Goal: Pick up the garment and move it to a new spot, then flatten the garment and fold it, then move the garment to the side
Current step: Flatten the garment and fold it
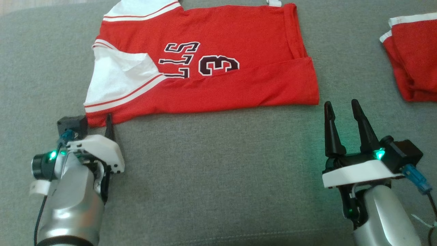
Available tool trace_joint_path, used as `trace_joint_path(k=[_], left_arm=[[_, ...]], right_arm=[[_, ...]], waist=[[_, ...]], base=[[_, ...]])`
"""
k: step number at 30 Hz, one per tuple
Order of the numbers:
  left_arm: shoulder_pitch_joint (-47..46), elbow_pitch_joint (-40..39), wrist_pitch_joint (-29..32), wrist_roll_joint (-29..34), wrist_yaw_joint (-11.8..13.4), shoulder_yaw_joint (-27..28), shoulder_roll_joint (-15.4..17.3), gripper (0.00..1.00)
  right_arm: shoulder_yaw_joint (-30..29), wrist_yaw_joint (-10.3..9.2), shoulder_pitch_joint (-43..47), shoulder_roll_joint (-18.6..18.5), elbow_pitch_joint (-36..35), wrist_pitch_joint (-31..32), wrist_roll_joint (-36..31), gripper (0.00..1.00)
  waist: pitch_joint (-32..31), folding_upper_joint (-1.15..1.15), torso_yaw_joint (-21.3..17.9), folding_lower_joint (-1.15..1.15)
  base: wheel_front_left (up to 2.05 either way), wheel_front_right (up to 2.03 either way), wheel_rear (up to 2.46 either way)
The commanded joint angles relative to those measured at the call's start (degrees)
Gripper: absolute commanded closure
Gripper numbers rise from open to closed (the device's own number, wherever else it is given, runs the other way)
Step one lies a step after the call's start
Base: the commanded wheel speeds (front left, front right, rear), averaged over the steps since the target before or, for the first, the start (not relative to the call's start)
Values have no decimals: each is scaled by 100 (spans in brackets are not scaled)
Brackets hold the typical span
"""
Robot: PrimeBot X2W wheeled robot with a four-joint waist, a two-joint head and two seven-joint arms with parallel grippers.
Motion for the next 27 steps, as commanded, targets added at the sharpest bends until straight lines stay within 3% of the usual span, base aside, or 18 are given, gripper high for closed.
trace_joint_path(k=[1,9,16,26,27], left_arm=[[-188,-87,-30,3,-39,77,155,100],[-190,-1029,-30,49,-112,0,33,100],[96,-2080,-30,344,-190,-342,-55,100],[247,-2398,-30,463,-292,-636,-114,100],[279,-2397,-30,459,-291,-660,-122,100]], right_arm=[[110,-5,-193,-21,-145,-61,-50,0],[-123,-5,-591,-20,730,89,-227,0],[-425,-5,-1367,-20,2104,635,412,0],[-431,-5,-2318,-20,3837,833,663,0],[-318,-5,-2478,-20,4092,781,633,34]], waist=[[18,0,26,0],[56,0,288,0],[27,0,597,0],[2,0,751,0],[-8,0,750,0]], base=[[0,0,0],[0,0,0],[0,0,0],[0,0,0],[0,0,0]])
